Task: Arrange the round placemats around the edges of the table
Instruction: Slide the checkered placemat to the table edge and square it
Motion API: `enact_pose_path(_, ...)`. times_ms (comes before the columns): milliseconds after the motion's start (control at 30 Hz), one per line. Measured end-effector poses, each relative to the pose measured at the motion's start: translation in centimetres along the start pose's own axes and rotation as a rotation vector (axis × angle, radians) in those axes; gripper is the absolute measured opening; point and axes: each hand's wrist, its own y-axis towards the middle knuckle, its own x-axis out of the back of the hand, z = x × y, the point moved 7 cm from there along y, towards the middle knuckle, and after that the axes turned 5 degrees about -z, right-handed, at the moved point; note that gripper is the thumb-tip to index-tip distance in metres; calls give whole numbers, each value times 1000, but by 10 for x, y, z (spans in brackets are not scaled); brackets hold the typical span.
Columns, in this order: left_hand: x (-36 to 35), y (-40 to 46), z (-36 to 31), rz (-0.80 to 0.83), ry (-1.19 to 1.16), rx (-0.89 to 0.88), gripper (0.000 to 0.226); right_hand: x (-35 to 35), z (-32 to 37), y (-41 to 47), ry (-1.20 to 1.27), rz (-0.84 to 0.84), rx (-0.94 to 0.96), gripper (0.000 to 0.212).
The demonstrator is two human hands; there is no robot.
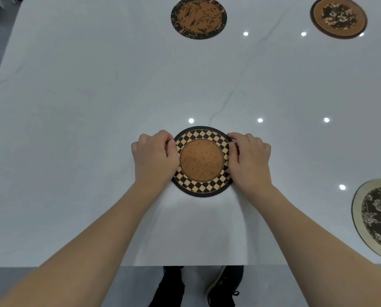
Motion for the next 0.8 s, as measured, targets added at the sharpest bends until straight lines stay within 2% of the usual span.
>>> enact_pose_path(267, -4, -19, 0, 1, 188, -116, 22, 5, -5, -19, 19, 41, 37, 25)
enact_pose_path(567, 0, -33, 4, 126, 150, -249, 21, 8, -8, -26, 54, 56, 49, 18)
enact_pose_path(800, 2, -43, 3, 177, 141, -318, 13, 8, -9, -33, 27, 63, 88, 21)
